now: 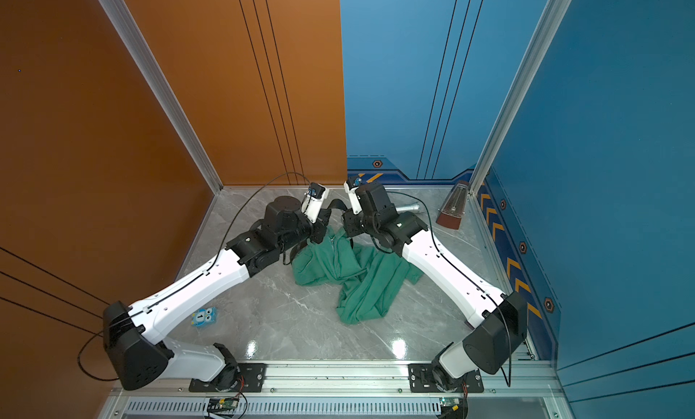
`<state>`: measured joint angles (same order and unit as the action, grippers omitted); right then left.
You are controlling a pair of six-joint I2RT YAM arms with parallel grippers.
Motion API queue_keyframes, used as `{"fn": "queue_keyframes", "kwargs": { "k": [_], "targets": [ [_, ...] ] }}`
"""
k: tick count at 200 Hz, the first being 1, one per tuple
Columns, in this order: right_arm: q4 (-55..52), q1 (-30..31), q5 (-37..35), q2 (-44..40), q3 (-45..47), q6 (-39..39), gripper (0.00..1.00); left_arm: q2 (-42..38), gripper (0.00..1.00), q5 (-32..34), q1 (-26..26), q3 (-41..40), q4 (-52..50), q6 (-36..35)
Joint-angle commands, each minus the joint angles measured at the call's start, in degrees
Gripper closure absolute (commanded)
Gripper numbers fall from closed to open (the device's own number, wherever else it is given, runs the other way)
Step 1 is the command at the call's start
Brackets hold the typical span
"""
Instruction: Remove the belt from the trousers
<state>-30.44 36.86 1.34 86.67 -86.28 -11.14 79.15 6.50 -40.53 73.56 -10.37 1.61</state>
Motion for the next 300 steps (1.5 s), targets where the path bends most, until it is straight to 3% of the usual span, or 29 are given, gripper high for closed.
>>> {"fn": "queue_keyframes", "kwargs": {
  "k": [1, 91, 115, 139, 175, 255, 285, 293, 300],
  "targets": [
    [-2.1, -0.3, -3.5, 3.0, 1.7, 0.2, 0.98, -5.8, 1.00, -4.6, 0.9, 4.0, 3.0, 1.5],
    [-2.1, -0.7, -4.6, 8.7, 2.8, 1.3, 1.00, -14.5, 1.00, -10.5, 8.3, -2.0, 8.1, 7.4],
    [-2.0, 0.3, -4.5, 7.6, 2.5, 1.3, 1.00, -13.4, 1.00, -11.2, 7.7, -4.5, 8.6, 2.7],
    [-2.0, 2.6, -5.8, 4.7, 1.3, 1.6, 1.00, -11.1, 1.00, -7.7, 7.1, -8.5, 9.7, -2.2],
    [-5.2, 6.1, -7.1, 3.4, -2.3, -1.2, 1.00, -8.3, 0.83, -4.0, 6.2, -11.5, 13.0, -4.5],
    [-10.2, 7.3, -6.2, 4.5, -6.5, -4.5, 1.00, -1.0, 0.42, 1.9, 3.0, -8.4, 13.1, -11.7],
    [-12.3, 7.3, -5.5, 6.1, -8.3, -4.6, 1.00, 1.5, 0.39, 2.4, 0.2, -5.2, 13.1, -14.5],
    [-12.7, 7.4, -5.3, 6.3, -8.7, -4.6, 1.00, 2.1, 0.43, 2.4, -0.3, -4.4, 13.1, -15.0],
    [-13.1, 7.3, -5.2, 6.4, -9.0, -4.7, 1.00, 2.6, 0.53, 2.2, -0.7, -3.9, 13.1, -15.2]
  ]
}}
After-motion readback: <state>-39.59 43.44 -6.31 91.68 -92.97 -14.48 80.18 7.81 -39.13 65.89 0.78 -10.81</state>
